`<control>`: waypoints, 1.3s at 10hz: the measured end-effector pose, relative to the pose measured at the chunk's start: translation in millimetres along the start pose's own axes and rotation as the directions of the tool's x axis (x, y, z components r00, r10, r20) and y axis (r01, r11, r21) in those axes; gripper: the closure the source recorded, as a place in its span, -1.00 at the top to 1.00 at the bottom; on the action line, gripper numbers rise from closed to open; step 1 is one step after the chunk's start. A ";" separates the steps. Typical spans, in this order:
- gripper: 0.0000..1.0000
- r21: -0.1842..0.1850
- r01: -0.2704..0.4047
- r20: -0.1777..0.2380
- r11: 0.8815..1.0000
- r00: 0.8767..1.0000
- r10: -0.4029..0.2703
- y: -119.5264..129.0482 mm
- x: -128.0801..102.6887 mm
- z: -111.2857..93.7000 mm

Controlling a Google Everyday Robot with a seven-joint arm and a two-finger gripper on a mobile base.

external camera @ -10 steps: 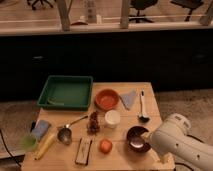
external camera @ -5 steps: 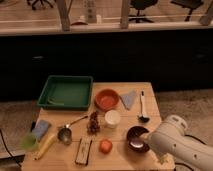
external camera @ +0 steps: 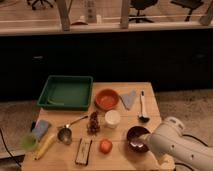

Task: Stack bowls into tray

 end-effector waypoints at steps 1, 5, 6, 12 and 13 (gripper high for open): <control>0.60 0.001 -0.004 0.000 1.000 1.000 0.004 0.0 0.4 0.0; 0.60 0.001 -0.014 0.004 1.000 1.000 0.014 -1.4 -0.3 9.0; 0.60 0.001 -0.017 0.005 1.000 1.000 0.017 -1.5 -0.4 10.4; 0.60 0.001 -0.033 0.010 0.999 0.999 0.033 -2.1 -1.9 19.8; 0.60 0.001 -0.035 0.011 0.999 0.999 0.035 -2.4 -2.3 21.3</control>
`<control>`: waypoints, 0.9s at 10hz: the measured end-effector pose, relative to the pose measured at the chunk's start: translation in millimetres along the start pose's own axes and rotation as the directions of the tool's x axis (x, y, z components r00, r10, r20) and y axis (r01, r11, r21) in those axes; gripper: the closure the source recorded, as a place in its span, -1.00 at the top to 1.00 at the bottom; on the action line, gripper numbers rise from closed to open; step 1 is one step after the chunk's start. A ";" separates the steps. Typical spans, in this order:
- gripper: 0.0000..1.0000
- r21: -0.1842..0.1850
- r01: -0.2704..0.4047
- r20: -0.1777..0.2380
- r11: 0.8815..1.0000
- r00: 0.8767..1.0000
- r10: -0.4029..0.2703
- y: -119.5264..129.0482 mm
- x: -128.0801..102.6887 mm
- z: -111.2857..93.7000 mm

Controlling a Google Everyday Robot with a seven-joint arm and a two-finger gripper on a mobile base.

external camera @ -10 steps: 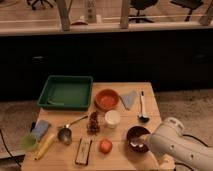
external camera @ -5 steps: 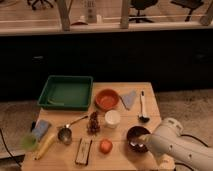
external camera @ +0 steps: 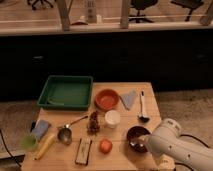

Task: Stack bowls into tray

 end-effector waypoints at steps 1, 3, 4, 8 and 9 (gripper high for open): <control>0.60 0.000 -0.001 0.002 1.000 1.000 0.001 -0.4 -0.6 1.5; 0.58 0.001 -0.007 0.004 1.000 1.000 0.007 -0.2 -1.0 4.3; 0.58 0.001 -0.009 0.004 1.000 1.000 0.009 0.3 -0.9 5.0; 0.46 0.001 -0.018 0.010 1.000 1.000 0.018 0.5 -2.0 10.4; 0.44 0.000 -0.023 0.011 1.000 1.000 0.023 1.5 -1.5 11.4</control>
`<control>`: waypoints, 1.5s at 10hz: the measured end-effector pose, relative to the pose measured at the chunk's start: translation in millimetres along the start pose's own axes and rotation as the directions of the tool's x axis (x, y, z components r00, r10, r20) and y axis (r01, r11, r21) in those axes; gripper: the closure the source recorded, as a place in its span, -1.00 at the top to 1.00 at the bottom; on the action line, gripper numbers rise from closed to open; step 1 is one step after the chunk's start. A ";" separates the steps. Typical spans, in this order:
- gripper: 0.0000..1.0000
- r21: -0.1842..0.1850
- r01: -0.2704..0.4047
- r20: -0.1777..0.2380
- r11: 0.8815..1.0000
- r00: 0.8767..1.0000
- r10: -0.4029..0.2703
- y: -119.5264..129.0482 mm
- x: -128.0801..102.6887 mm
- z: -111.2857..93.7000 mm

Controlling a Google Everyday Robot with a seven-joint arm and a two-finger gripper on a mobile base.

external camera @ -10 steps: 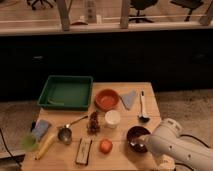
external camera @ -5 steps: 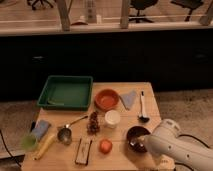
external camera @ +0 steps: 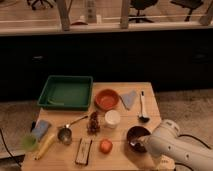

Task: Stack bowls into tray

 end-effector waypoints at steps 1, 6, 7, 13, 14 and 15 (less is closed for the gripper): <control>0.31 0.000 -0.001 0.002 1.000 1.000 0.001 -0.5 -0.3 1.0; -0.09 0.001 -0.007 0.007 1.000 1.000 0.007 -0.7 -2.0 6.0; -0.33 0.001 -0.012 0.005 1.000 1.000 0.012 0.7 -1.4 6.7; -0.95 -0.010 -0.015 -0.019 1.000 1.000 0.015 -6.9 0.9 -43.0; -0.95 -0.014 -0.014 -0.021 1.000 1.000 0.014 -8.7 2.3 -48.1; -0.95 -0.016 -0.014 -0.026 1.000 1.000 0.014 -11.2 4.0 -57.5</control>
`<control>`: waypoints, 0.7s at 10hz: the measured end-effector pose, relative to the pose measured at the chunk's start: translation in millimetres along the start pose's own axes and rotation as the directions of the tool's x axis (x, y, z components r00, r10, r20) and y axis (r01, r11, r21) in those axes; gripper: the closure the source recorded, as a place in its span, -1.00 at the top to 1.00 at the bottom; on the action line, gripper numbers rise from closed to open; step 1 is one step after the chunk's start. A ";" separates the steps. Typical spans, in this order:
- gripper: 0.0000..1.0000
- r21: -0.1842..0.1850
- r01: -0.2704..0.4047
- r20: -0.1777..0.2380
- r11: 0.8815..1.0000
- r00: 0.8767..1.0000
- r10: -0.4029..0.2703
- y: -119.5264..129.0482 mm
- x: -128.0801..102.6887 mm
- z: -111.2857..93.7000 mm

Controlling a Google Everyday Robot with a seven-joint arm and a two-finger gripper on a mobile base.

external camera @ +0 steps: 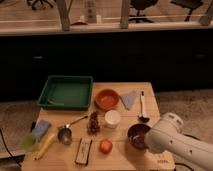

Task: Stack bowls into tray

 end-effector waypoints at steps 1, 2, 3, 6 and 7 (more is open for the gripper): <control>-0.95 -0.003 -0.002 -0.003 1.000 1.000 0.002 -1.1 1.6 -7.7; -0.95 -0.012 -0.005 -0.008 1.000 1.000 0.004 -2.2 3.6 -19.3; -0.95 -0.012 -0.004 -0.017 1.000 1.000 0.004 -6.6 7.1 -28.1; -0.95 -0.020 0.002 -0.027 1.000 1.000 -0.003 -15.1 9.6 -38.5; -0.95 -0.022 0.006 -0.032 1.000 0.999 -0.006 -18.2 10.2 -44.9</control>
